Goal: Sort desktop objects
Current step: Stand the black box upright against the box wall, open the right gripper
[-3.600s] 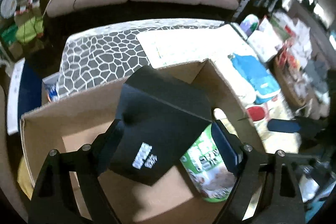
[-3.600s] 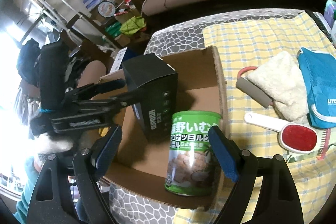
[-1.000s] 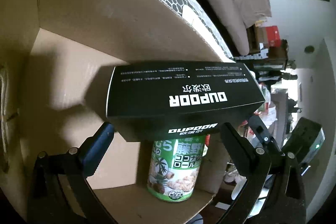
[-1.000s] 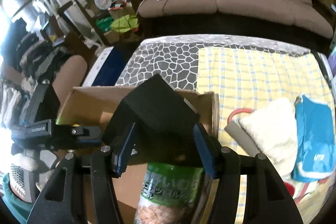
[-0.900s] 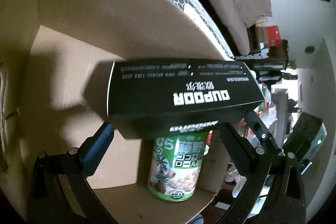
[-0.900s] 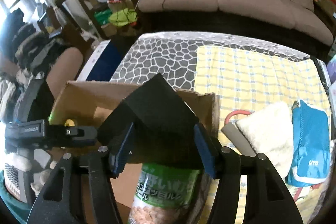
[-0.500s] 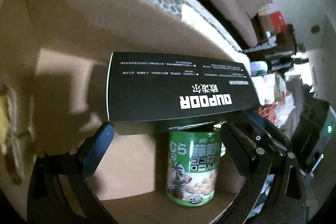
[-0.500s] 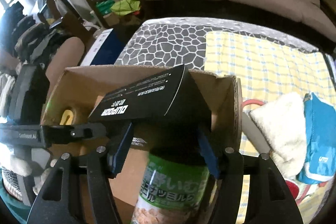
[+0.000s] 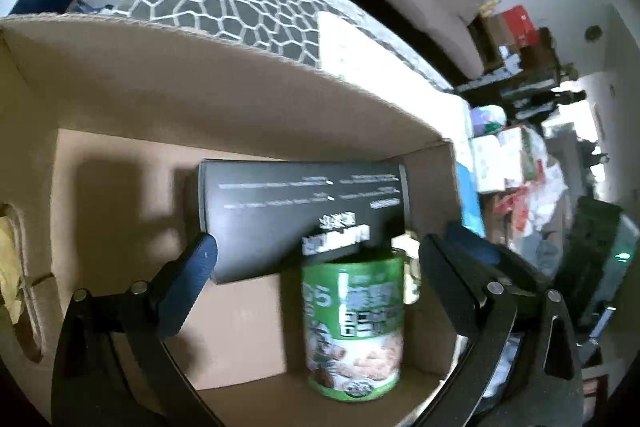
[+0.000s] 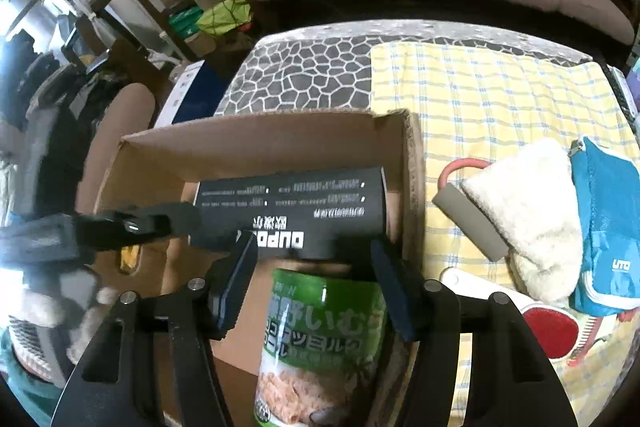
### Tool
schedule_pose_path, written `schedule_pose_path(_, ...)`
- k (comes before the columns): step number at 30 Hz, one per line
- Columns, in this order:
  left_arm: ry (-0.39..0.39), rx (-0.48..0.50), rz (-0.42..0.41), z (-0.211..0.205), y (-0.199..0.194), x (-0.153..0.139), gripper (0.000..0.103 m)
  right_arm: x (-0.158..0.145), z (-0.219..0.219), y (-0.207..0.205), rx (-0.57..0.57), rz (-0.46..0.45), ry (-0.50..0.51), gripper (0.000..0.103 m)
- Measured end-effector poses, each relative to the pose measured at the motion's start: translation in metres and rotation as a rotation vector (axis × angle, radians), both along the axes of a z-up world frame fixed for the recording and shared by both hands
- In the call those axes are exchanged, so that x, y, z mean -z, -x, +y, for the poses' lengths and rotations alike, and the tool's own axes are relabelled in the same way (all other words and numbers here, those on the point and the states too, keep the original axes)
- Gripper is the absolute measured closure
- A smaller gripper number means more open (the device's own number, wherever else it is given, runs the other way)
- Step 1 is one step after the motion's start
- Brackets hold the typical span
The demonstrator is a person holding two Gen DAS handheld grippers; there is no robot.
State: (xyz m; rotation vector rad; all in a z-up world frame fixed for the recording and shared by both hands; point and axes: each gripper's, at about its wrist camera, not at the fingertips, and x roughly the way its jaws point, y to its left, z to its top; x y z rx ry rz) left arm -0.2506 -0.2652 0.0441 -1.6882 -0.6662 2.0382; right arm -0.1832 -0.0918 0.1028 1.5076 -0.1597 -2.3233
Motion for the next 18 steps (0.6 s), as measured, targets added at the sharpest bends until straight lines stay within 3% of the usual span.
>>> schedule_pose_path(4,0.034,-0.07,-0.051,-0.015,0.001,0.015,0.002,-0.009,0.008,-0.004,0.004,0.01,0.016,0.041)
schedule_pose_path(7,0.064,-0.066,-0.098,-0.019,-0.005,0.026,0.002,-0.013,0.013,-0.009,0.006,0.008,0.02,0.041)
schedule_pose_path(16,-0.031,-0.035,-0.165,-0.009,-0.003,0.046,0.008,-0.013,0.027,-0.02,0.012,0.013,0.027,0.041)
schedule_pose_path(18,-0.02,-0.032,-0.16,-0.001,0.003,0.046,0.008,-0.013,0.03,-0.022,0.013,0.011,0.036,0.041)
